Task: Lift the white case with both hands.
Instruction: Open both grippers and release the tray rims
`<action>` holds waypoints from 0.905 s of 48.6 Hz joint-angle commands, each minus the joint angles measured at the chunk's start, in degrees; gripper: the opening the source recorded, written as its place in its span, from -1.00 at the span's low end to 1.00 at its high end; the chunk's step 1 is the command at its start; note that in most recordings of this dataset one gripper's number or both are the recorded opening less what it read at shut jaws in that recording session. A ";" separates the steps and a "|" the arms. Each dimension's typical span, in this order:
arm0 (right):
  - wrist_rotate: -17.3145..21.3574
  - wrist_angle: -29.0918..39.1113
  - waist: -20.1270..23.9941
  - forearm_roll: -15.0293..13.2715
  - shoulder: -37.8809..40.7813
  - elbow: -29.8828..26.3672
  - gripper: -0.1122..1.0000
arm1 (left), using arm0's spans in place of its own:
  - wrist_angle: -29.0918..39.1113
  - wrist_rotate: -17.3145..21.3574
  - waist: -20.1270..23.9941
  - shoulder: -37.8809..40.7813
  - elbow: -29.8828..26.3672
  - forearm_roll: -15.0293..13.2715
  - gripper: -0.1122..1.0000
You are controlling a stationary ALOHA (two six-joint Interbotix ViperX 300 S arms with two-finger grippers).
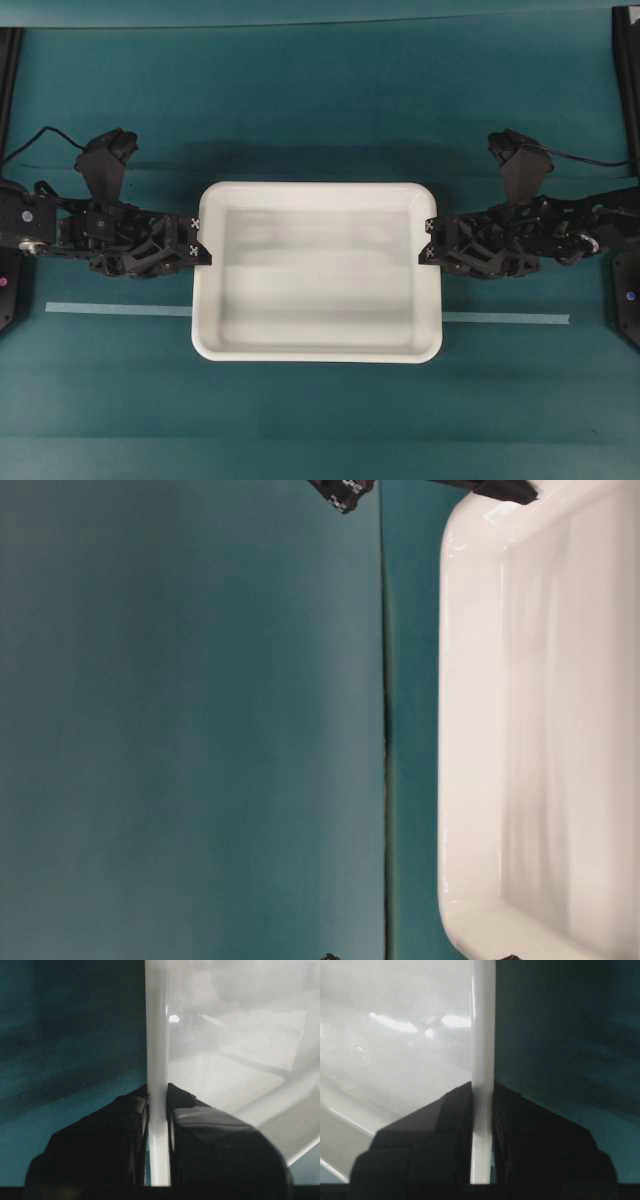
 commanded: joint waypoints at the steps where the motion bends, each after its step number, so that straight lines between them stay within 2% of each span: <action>1: -0.18 2.64 -0.97 -0.09 1.05 3.25 -0.63 | 0.35 0.35 0.70 3.69 1.49 0.09 -0.68; 6: -0.18 2.64 -1.05 -0.09 1.05 2.99 -0.55 | 0.00 0.44 0.79 3.69 1.49 0.18 -0.68; 11: -0.18 2.64 -1.05 -0.09 1.23 2.81 -0.25 | -0.09 0.44 0.70 3.69 1.41 0.09 -0.60; 15: -0.18 2.64 -0.97 -0.18 1.23 2.55 0.12 | -0.09 0.44 0.70 3.69 1.32 0.09 -0.31; 19: -0.35 2.64 -0.79 -0.26 1.05 2.37 0.55 | 0.18 0.35 0.70 3.52 1.14 0.09 0.12; 23: -0.44 2.64 -0.62 -0.35 0.62 1.93 0.76 | 0.09 0.44 0.79 3.43 0.88 0.09 0.58; 26: -0.44 2.64 -0.53 -0.44 0.00 1.93 0.83 | 0.09 0.53 0.62 2.90 0.70 0.09 0.82; 29: -0.35 2.64 -0.70 -0.44 -1.14 1.85 0.83 | 0.09 0.62 0.53 1.85 0.62 0.18 0.96; 37: -0.26 3.25 -1.14 -0.35 -4.75 2.29 0.84 | 0.35 1.05 0.26 -0.97 0.70 0.18 0.94; 44: -0.44 6.86 -1.23 -0.53 -9.40 1.93 0.84 | 1.05 1.76 0.18 -6.06 0.44 0.09 0.95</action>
